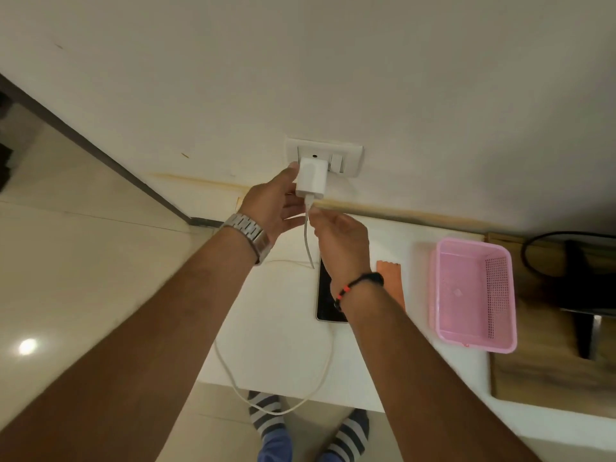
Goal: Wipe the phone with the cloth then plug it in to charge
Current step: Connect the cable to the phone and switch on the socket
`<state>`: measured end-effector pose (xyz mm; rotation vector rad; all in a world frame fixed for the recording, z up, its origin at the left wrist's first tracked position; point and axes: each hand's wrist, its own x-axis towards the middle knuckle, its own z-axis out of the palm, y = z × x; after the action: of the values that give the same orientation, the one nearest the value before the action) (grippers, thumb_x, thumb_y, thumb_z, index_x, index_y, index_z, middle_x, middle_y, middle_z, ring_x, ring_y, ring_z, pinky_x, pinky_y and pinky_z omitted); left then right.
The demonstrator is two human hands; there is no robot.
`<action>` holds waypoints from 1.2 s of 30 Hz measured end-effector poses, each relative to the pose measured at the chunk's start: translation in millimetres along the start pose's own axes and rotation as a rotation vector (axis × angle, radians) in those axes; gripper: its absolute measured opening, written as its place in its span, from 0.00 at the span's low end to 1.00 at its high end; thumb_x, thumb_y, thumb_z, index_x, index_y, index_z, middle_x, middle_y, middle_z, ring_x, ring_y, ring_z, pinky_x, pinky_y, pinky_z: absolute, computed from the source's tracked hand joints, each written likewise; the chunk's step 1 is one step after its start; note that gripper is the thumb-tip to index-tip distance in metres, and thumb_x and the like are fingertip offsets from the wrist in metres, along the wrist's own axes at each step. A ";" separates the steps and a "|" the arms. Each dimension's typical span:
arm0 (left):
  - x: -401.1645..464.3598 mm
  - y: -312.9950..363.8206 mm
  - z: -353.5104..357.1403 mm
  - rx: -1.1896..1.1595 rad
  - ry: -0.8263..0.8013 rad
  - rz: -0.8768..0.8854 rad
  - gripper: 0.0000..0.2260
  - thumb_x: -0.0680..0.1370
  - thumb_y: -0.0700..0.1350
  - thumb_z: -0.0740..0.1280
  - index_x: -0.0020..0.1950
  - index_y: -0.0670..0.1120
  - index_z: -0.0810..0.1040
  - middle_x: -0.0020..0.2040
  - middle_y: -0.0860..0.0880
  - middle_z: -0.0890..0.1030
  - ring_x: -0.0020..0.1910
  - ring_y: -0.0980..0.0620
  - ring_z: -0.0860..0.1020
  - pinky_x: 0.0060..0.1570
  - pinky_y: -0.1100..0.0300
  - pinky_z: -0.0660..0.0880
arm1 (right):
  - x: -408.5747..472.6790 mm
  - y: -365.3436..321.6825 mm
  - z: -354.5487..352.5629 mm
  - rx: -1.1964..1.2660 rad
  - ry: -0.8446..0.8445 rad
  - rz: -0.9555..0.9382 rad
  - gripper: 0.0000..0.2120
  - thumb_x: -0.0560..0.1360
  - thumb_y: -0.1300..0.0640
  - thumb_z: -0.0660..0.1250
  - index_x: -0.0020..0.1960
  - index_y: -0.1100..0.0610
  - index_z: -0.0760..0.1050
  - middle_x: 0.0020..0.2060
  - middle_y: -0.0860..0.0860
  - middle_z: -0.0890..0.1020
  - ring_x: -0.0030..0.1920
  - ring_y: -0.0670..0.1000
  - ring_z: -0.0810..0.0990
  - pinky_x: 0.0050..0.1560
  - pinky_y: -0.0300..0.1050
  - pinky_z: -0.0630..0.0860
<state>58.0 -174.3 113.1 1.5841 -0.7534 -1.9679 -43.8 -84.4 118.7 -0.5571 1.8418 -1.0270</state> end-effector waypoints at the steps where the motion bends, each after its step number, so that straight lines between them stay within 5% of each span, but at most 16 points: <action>1: 1.5 2.7 2.8 0.011 -0.009 0.009 0.24 0.78 0.59 0.71 0.62 0.40 0.82 0.54 0.40 0.88 0.51 0.43 0.87 0.52 0.48 0.84 | 2.6 -5.0 4.5 -0.001 0.007 0.030 0.15 0.75 0.49 0.69 0.41 0.62 0.80 0.39 0.54 0.85 0.45 0.55 0.84 0.48 0.54 0.81; 4: 5.5 5.0 7.9 0.024 0.005 0.006 0.21 0.78 0.54 0.73 0.62 0.39 0.81 0.51 0.39 0.88 0.49 0.42 0.88 0.43 0.50 0.84 | 9.5 -8.3 12.5 0.017 -0.001 0.098 0.19 0.75 0.51 0.69 0.47 0.69 0.80 0.40 0.61 0.84 0.42 0.61 0.82 0.46 0.52 0.80; 8: 7.6 5.0 9.2 0.078 0.027 0.022 0.19 0.79 0.49 0.73 0.60 0.36 0.79 0.49 0.37 0.88 0.52 0.36 0.87 0.57 0.37 0.81 | 11.2 -7.5 16.8 0.043 -0.019 0.157 0.18 0.76 0.54 0.69 0.46 0.73 0.78 0.34 0.57 0.76 0.37 0.52 0.74 0.34 0.40 0.70; 11: 7.1 6.5 8.7 0.084 0.024 0.034 0.18 0.79 0.48 0.73 0.59 0.34 0.79 0.49 0.35 0.87 0.54 0.32 0.85 0.53 0.39 0.83 | 12.7 -9.5 17.0 0.083 0.001 0.164 0.14 0.76 0.58 0.69 0.42 0.70 0.80 0.33 0.62 0.76 0.36 0.51 0.76 0.25 0.29 0.69; 15: 7.2 5.2 10.1 0.091 0.034 0.048 0.18 0.80 0.48 0.72 0.58 0.33 0.81 0.49 0.35 0.87 0.44 0.39 0.87 0.33 0.53 0.82 | 18.1 -15.9 16.6 0.109 -0.039 0.201 0.06 0.74 0.61 0.70 0.43 0.64 0.81 0.38 0.56 0.81 0.39 0.52 0.79 0.34 0.41 0.73; 21: 7.2 3.1 10.1 0.066 0.042 0.055 0.15 0.80 0.47 0.72 0.55 0.35 0.82 0.50 0.34 0.87 0.35 0.45 0.86 0.29 0.58 0.79 | 23.3 -17.2 18.1 0.124 -0.017 0.232 0.03 0.73 0.61 0.72 0.44 0.62 0.81 0.45 0.59 0.87 0.40 0.52 0.83 0.32 0.38 0.73; 26: 4.2 5.9 9.9 0.067 0.035 0.029 0.18 0.80 0.47 0.72 0.59 0.33 0.80 0.51 0.33 0.86 0.39 0.42 0.86 0.31 0.56 0.81 | 20.5 -13.4 17.3 0.066 -0.017 0.172 0.08 0.74 0.59 0.71 0.38 0.61 0.81 0.45 0.62 0.86 0.40 0.54 0.83 0.36 0.41 0.75; 28: 2.7 8.5 8.4 0.070 0.025 0.013 0.18 0.80 0.49 0.72 0.60 0.35 0.80 0.52 0.35 0.87 0.49 0.38 0.87 0.41 0.51 0.85 | 15.3 -11.7 14.7 0.044 -0.032 0.128 0.12 0.75 0.55 0.70 0.43 0.65 0.82 0.43 0.63 0.85 0.38 0.51 0.79 0.39 0.43 0.75; 31: -1.3 12.8 5.2 0.082 0.007 -0.032 0.25 0.79 0.59 0.71 0.64 0.39 0.80 0.56 0.40 0.87 0.59 0.40 0.85 0.59 0.42 0.81 | 9.4 -9.9 1.9 -0.007 -0.052 0.060 0.10 0.76 0.51 0.69 0.43 0.57 0.83 0.40 0.52 0.86 0.43 0.51 0.82 0.49 0.46 0.78; 34: -5.6 10.4 -4.9 0.036 0.040 -0.063 0.32 0.78 0.68 0.65 0.65 0.40 0.79 0.58 0.42 0.86 0.58 0.44 0.85 0.62 0.41 0.80 | 11.3 -5.6 -14.5 0.074 0.014 0.081 0.13 0.78 0.56 0.65 0.57 0.64 0.80 0.54 0.61 0.83 0.54 0.61 0.81 0.61 0.58 0.78; 36: -9.5 2.9 -14.2 -0.004 0.083 -0.076 0.32 0.78 0.69 0.63 0.63 0.40 0.79 0.57 0.42 0.87 0.57 0.43 0.85 0.61 0.41 0.79 | 12.5 -5.9 -24.5 0.260 -0.009 0.146 0.17 0.81 0.56 0.63 0.66 0.62 0.77 0.59 0.60 0.82 0.60 0.59 0.80 0.65 0.58 0.76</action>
<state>73.9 -171.5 119.4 1.7036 -0.6658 -1.9420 -71.6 -86.5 122.8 -0.2674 1.6799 -1.1399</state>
